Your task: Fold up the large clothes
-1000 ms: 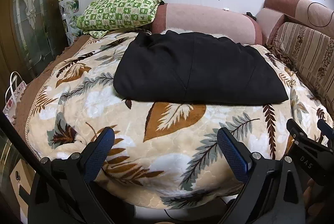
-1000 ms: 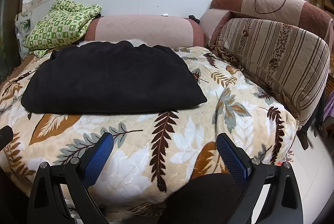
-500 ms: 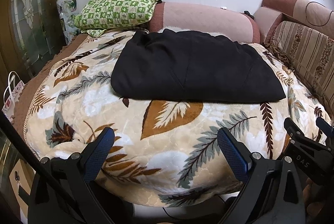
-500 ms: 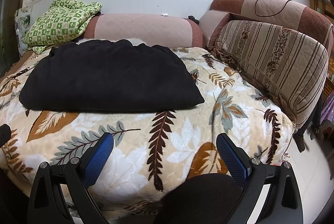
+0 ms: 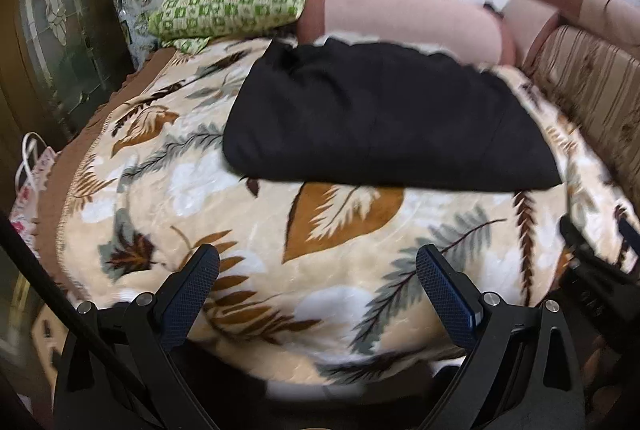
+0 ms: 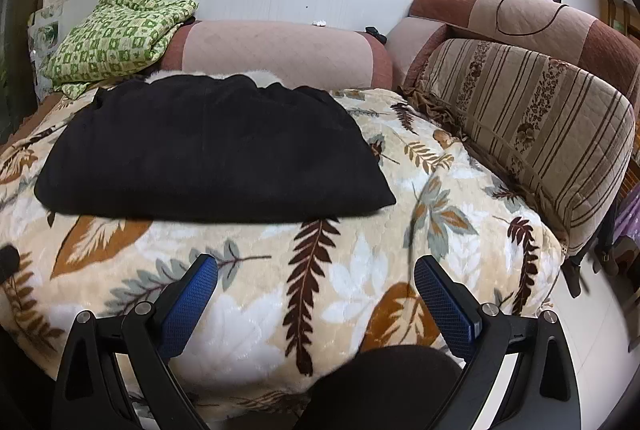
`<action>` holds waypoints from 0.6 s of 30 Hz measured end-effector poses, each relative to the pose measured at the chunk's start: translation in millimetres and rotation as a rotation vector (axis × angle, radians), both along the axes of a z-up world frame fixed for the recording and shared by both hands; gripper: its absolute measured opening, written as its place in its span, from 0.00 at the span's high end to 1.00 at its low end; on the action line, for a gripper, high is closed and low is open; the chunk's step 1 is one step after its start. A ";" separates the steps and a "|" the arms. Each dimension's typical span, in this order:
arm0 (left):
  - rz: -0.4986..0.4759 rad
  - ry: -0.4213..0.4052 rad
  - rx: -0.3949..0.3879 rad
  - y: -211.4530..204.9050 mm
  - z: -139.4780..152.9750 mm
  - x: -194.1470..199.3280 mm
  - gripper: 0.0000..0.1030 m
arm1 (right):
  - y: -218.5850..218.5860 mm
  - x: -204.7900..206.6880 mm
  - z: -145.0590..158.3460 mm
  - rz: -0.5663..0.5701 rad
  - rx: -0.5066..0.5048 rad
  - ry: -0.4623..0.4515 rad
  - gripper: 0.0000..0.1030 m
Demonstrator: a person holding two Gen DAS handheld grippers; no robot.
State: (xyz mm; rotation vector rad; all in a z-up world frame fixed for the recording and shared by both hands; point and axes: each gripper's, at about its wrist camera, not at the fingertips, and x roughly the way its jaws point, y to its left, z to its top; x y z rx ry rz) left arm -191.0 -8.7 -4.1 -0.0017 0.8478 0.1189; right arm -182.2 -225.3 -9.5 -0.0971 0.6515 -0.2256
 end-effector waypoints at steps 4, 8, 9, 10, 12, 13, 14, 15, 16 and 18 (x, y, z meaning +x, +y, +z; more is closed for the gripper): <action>0.011 -0.021 -0.012 5.5 9.8 2.2 0.05 | -1.1 5.1 13.2 0.001 0.004 -0.010 0.03; 0.009 -0.065 -0.023 8.4 23.9 4.1 0.05 | -5.6 11.2 22.5 -0.010 0.005 -0.014 0.03; 0.002 -0.083 -0.028 7.9 28.5 4.9 0.05 | -7.6 13.2 23.6 -0.015 0.005 -0.012 0.03; -0.008 -0.101 -0.036 6.9 33.3 6.0 0.05 | -9.2 14.7 24.3 -0.019 0.006 -0.011 0.03; -0.021 -0.128 -0.051 5.3 41.9 10.1 0.05 | -14.2 19.1 25.4 -0.032 0.008 -0.007 0.03; -0.028 -0.144 -0.063 3.0 47.9 13.5 0.05 | -16.8 21.4 26.1 -0.038 0.011 -0.005 0.03; -0.032 -0.153 -0.069 1.1 52.3 17.0 0.05 | -20.0 24.0 27.0 -0.045 0.015 -0.003 0.03; -0.039 -0.166 -0.073 -0.9 55.7 20.4 0.05 | -22.9 25.9 28.0 -0.052 0.018 -0.003 0.03; -0.047 -0.180 -0.076 -3.7 59.1 23.8 0.05 | -26.7 28.6 29.4 -0.060 0.022 -0.003 0.03; -0.051 -0.171 -0.086 -9.5 62.5 34.2 0.05 | -32.2 32.1 31.7 -0.070 0.027 -0.005 0.03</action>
